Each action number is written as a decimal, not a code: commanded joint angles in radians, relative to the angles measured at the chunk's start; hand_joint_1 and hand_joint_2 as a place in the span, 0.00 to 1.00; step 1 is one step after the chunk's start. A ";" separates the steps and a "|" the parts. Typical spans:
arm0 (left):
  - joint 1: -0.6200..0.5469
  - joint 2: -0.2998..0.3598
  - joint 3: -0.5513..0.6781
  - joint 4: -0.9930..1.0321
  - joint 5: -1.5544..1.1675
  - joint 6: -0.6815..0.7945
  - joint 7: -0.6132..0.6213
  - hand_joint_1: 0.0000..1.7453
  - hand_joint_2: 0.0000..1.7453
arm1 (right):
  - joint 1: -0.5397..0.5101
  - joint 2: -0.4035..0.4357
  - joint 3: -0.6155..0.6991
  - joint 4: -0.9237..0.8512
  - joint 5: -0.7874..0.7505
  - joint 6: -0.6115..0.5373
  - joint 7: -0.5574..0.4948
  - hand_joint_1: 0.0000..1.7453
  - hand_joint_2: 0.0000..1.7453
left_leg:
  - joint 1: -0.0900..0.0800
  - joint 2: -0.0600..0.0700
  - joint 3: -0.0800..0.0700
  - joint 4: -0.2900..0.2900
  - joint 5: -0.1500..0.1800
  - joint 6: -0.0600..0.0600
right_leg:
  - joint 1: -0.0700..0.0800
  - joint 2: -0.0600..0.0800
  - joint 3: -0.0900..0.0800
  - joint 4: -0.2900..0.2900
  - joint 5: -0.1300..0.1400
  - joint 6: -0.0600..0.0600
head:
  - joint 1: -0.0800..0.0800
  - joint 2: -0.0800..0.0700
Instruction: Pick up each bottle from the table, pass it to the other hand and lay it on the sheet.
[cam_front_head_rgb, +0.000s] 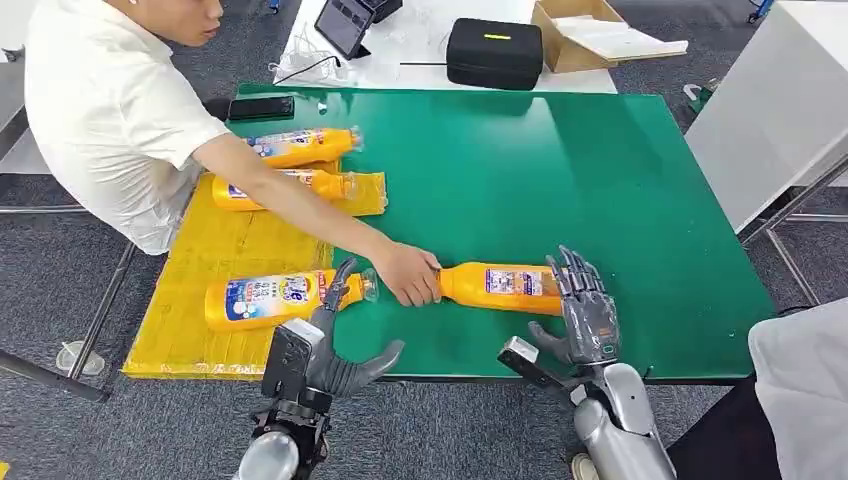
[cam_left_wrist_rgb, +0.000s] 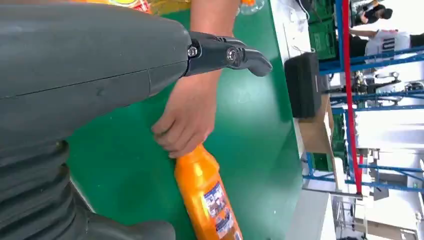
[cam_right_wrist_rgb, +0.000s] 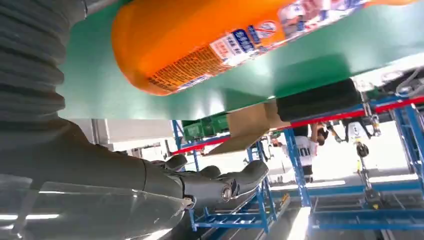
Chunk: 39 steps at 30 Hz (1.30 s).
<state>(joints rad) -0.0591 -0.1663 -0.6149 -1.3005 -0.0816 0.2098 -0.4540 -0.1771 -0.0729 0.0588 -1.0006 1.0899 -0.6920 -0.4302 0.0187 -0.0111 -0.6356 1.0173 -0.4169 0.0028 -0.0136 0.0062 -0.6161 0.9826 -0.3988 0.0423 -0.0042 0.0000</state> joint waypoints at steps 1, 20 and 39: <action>-0.051 0.013 -0.040 0.049 0.003 0.011 0.002 0.00 1.00 | -0.148 -0.067 0.116 0.239 0.015 0.052 0.074 0.00 1.00 | -0.001 0.002 0.003 0.000 0.000 0.001 | 0.000 0.001 0.003 -0.001 0.000 -0.001 | 0.000 0.000; -0.087 0.009 -0.069 0.089 0.015 -0.012 0.025 0.00 1.00 | -0.320 -0.067 0.183 0.533 -0.008 0.205 0.131 0.00 1.00 | -0.001 0.002 0.005 -0.001 -0.001 0.001 | 0.000 0.000 0.005 -0.001 -0.001 -0.002 | 0.000 0.000; -0.098 -0.004 -0.068 0.105 0.002 -0.009 0.024 0.00 1.00 | -0.332 -0.114 0.201 0.598 -0.054 0.507 0.175 0.99 1.00 | 0.000 -0.001 0.013 -0.002 0.003 0.003 | 0.000 -0.003 0.012 -0.004 0.003 0.000 | 0.000 0.000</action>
<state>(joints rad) -0.1219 -0.1827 -0.6615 -1.2547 -0.0771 0.2060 -0.4326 -0.5450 -0.1774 0.2426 -0.4978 1.0578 -0.2342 -0.2381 0.0175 -0.0087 -0.6243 1.0176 -0.4150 0.0064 -0.0143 0.0085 -0.6074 0.9814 -0.3959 0.0447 -0.0046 0.0000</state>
